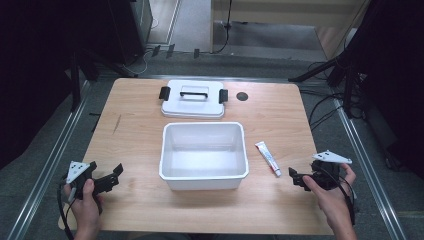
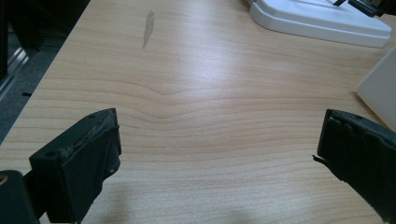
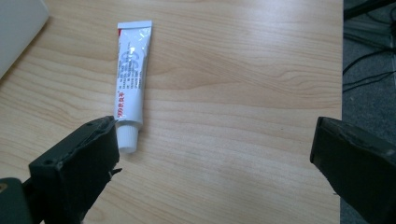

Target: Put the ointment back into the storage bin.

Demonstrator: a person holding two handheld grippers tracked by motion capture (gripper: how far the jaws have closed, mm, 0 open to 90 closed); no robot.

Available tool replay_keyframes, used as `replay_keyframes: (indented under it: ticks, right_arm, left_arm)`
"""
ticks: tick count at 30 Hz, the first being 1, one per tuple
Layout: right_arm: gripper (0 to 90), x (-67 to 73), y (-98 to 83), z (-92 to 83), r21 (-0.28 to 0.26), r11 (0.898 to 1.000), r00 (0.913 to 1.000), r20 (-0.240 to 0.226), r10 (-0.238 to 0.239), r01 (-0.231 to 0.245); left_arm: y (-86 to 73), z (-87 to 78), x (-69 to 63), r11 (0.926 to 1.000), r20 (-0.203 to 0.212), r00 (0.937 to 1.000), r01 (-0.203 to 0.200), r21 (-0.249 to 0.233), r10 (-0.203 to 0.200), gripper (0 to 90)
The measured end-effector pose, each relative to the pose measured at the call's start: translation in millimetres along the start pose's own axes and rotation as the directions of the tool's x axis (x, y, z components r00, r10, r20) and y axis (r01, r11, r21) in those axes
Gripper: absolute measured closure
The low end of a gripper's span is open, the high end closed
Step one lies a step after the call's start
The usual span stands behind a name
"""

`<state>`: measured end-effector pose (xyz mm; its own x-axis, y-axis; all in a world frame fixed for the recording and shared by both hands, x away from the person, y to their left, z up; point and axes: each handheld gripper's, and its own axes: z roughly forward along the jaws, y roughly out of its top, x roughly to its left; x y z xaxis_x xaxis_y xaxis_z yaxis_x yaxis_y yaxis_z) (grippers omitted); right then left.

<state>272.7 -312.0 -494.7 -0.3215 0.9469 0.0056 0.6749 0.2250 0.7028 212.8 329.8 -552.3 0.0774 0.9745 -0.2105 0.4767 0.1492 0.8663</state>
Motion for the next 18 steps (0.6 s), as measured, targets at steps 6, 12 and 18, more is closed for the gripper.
replay_keyframes:
  ticks: [6, 12, 18]
  right_arm:
    - [2.7, 4.9, 14.6, 4.4, 0.106, 0.994, 0.9992, -0.027, -0.03, 0.033]
    - [5.6, 7.5, 25.4, 10.5, 0.196, 0.979, 0.9978, -0.043, -0.05, 0.057]
    - [9.8, 9.8, 34.4, 16.6, 0.256, 0.964, 0.9974, -0.042, -0.058, 0.067]
  left_arm:
    - [0.0, 0.0, 0.3, 1.0, 0.001, 1.0, 0.0, 0.001, 0.0, 0.0]
    - [0.2, -0.1, 0.8, 1.0, 0.002, 1.0, 0.002, 0.006, -0.002, 0.0]
    - [0.3, 0.4, 0.9, 1.0, 0.004, 1.0, 0.006, 0.007, -0.006, 0.0]
